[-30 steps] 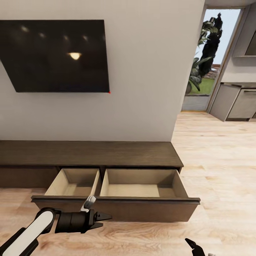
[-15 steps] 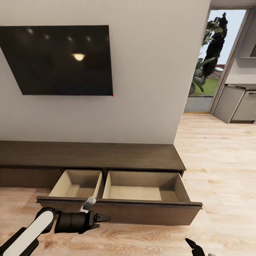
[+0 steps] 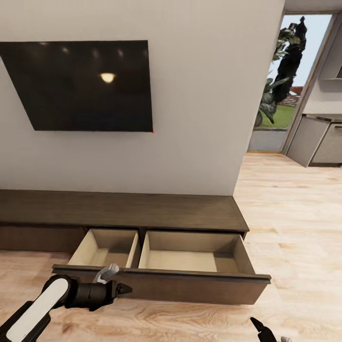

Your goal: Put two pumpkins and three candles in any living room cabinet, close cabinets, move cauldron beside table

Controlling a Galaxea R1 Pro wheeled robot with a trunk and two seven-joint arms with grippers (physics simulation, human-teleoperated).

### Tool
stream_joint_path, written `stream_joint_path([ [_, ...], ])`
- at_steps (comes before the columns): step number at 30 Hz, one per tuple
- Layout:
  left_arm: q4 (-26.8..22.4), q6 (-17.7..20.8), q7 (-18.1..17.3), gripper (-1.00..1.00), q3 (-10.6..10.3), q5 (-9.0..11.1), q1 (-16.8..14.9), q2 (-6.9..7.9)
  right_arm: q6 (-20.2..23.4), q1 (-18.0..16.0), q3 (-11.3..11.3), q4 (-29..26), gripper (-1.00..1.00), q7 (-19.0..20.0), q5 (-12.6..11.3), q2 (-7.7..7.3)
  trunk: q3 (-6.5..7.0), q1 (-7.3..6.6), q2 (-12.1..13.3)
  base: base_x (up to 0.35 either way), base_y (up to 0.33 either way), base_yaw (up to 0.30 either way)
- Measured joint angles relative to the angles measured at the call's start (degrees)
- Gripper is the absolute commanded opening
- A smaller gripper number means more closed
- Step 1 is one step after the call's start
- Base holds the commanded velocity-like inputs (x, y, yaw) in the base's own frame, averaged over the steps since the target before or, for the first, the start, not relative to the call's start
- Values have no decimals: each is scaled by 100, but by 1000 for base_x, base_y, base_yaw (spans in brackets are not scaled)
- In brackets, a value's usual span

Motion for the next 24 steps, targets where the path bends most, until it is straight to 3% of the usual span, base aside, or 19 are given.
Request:
stream_joint_path([
  [2, 157, -8, 191, 100, 192, -143, -2, -3, -27, 0, 2, 2, 100, -4, 80, 0, 36, -44, 80, 0, 0, 0],
  [5, 654, -130, 292, 100, 324, -532, -6, -7, -153, 0, 36, -1, 100, -16, 196, 0, 90, -110, 201, 0, 0, 0],
  [6, 736, -188, 298, 100, 338, -602, -9, -9, -173, 0, 45, -1, 100, -31, 227, 0, 108, -132, 241, 0, 0, 0],
  [10, 1100, -743, 305, 100, 360, -1200, -6, -10, -244, 0, 93, -8, 100, -523, 492, 4, 179, -220, 401, 0, 0, 0],
  [14, 1354, -917, 292, 100, 349, -1556, -4, -42, -259, 0, 101, -21, 100, -870, 599, 8, 251, -308, 562, 0, 0, 0],
  [17, 1771, -1269, 276, 100, 337, -2004, -3, -238, -268, 0, 104, -22, 100, -1060, 728, 9, 305, -373, 682, 0, 0, 0],
  [21, 2298, -1840, 253, 100, 340, -2811, -3, -543, -270, 0, 98, -20, 100, -1284, 945, 10, 377, -461, 842, 0, 0, 0],
  [24, 2596, -2176, 238, 100, 340, -3215, -15, -745, -272, 0, 100, -22, 100, -1529, 1048, 10, 431, -527, 963, 0, 0, 0],
])
